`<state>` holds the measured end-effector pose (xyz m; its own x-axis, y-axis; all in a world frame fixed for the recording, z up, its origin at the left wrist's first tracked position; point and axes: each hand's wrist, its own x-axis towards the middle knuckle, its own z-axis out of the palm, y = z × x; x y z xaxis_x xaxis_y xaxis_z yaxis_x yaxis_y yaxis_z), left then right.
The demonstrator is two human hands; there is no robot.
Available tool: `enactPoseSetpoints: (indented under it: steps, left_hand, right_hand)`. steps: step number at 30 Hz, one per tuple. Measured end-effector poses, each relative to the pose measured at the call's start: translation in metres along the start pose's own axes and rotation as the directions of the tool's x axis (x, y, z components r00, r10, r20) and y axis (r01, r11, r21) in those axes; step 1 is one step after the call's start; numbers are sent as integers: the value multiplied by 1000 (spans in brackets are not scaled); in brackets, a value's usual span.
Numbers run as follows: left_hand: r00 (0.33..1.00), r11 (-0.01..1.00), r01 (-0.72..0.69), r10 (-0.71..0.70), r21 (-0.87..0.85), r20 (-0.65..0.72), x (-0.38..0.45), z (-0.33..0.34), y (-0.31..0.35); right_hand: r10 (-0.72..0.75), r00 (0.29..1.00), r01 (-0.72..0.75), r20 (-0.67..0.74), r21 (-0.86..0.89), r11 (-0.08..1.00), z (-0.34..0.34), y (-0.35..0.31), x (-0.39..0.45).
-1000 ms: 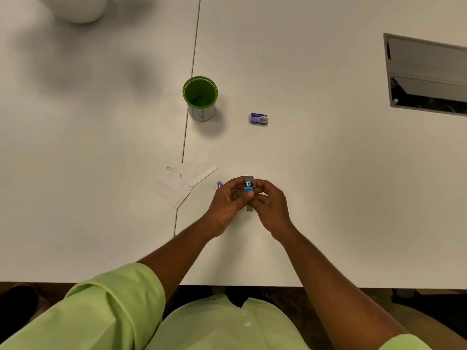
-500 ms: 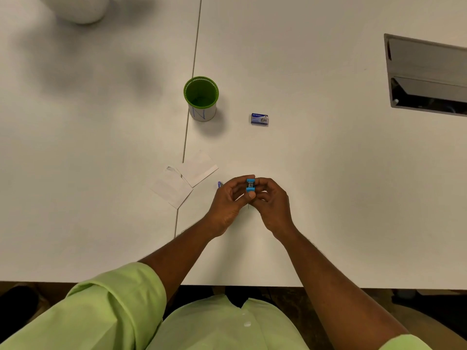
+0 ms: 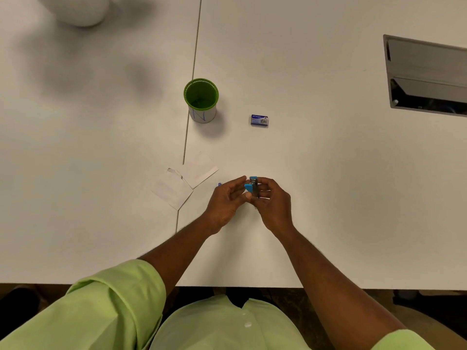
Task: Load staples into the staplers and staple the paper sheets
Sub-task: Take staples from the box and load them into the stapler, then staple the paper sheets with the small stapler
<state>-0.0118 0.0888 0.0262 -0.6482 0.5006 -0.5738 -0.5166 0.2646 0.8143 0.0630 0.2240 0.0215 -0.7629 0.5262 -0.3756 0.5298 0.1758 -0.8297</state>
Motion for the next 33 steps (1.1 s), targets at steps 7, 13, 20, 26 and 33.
enactPoseSetpoints:
  steps: [7,13,20,26,33]
  left_hand:
    - [912,953,-64,176,295,-371,3,-24,-10]
    - [831,824,-18,327,566,-450,11,-63,-13]
    - [837,703,105,319,703,-444,22,-97,-18]
    - [856,657,144,293,740,-426,31,-114,-18]
    - [880,539,139,317,831,-353,39,-114,-11]
  right_hand:
    - [36,985,-97,-166,-372,923,-9,22,11]
    - [50,982,-133,-183,-474,870,-15,30,16]
    - [62,982,-148,-180,-515,844,-16,27,21]
    - [-35,971,-112,-238,-577,809,-5,6,18]
    - [-229,973,178,-23,-557,811,33,-31,22]
